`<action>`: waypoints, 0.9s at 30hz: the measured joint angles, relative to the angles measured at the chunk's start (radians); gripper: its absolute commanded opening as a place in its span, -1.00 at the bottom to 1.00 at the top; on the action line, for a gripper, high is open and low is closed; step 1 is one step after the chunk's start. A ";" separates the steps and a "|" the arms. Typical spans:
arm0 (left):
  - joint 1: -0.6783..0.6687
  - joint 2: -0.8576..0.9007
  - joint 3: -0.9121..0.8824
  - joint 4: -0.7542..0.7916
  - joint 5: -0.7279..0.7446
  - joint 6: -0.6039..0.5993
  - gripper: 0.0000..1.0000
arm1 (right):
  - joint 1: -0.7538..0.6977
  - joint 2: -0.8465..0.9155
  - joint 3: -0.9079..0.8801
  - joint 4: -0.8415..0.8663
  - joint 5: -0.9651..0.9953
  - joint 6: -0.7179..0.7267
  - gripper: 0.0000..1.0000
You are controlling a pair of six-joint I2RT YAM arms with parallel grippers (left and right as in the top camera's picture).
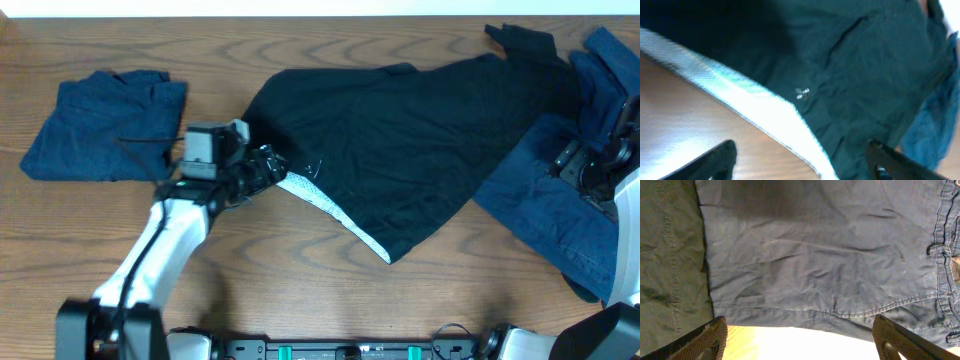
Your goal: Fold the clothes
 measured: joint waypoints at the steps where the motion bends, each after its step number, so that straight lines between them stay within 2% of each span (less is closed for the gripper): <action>1: -0.018 0.032 -0.003 0.037 0.001 -0.022 0.50 | 0.000 0.000 0.000 0.000 0.000 0.000 0.82; 9: -0.085 0.285 -0.010 0.301 0.006 -0.183 0.51 | 0.000 0.000 0.000 0.001 0.000 0.000 0.82; 13: -0.082 0.339 -0.008 0.422 0.025 -0.238 0.52 | 0.000 0.000 0.000 0.001 -0.001 0.000 0.82; 21: -0.082 0.376 -0.006 0.519 0.058 -0.304 0.51 | 0.000 0.000 0.000 0.001 -0.002 0.000 0.82; 27: -0.082 0.387 -0.006 0.528 0.119 -0.320 0.51 | 0.000 0.000 0.000 0.001 -0.003 0.000 0.82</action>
